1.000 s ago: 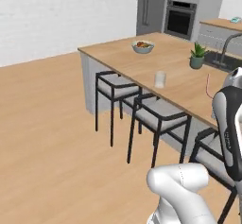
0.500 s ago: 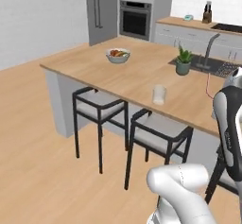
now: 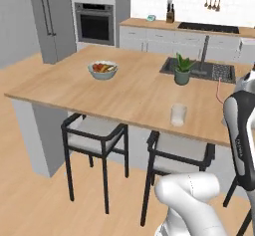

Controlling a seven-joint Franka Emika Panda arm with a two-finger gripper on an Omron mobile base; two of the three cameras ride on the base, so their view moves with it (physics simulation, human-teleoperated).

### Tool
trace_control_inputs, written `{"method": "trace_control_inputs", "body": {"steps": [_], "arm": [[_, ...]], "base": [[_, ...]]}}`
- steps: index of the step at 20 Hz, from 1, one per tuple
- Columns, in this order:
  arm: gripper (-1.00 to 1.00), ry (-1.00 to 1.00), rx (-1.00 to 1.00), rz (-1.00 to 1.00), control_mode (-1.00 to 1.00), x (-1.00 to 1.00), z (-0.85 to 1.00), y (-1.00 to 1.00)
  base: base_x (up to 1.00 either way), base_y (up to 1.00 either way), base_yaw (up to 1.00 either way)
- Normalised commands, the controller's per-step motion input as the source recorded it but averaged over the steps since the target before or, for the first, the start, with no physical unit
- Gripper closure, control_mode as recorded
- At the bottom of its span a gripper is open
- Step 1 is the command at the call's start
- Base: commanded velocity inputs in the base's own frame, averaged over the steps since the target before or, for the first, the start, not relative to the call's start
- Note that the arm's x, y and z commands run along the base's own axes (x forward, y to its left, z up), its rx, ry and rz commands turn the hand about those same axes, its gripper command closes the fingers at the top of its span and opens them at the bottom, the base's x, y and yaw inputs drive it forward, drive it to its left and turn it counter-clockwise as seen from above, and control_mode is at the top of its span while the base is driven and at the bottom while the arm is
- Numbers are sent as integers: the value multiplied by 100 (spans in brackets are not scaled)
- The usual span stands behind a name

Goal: Take a straw from the drawer in front and place it inside the glass cup on the dining counter.

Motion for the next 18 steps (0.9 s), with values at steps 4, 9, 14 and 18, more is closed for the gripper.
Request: {"method": "trace_control_inputs", "body": {"steps": [4, 9, 14, 18], "arm": [[100, 0, 0, 0, 100, 0, 0, 0], [100, 0, 0, 0, 100, 0, 0, 0], [100, 0, 0, 0, 100, 0, 0, 0], [100, 0, 0, 0, 100, 0, 0, 0]], "base": [[74, 34, -53], [66, 30, -52], [60, 27, -50], [63, 29, -48]]}}
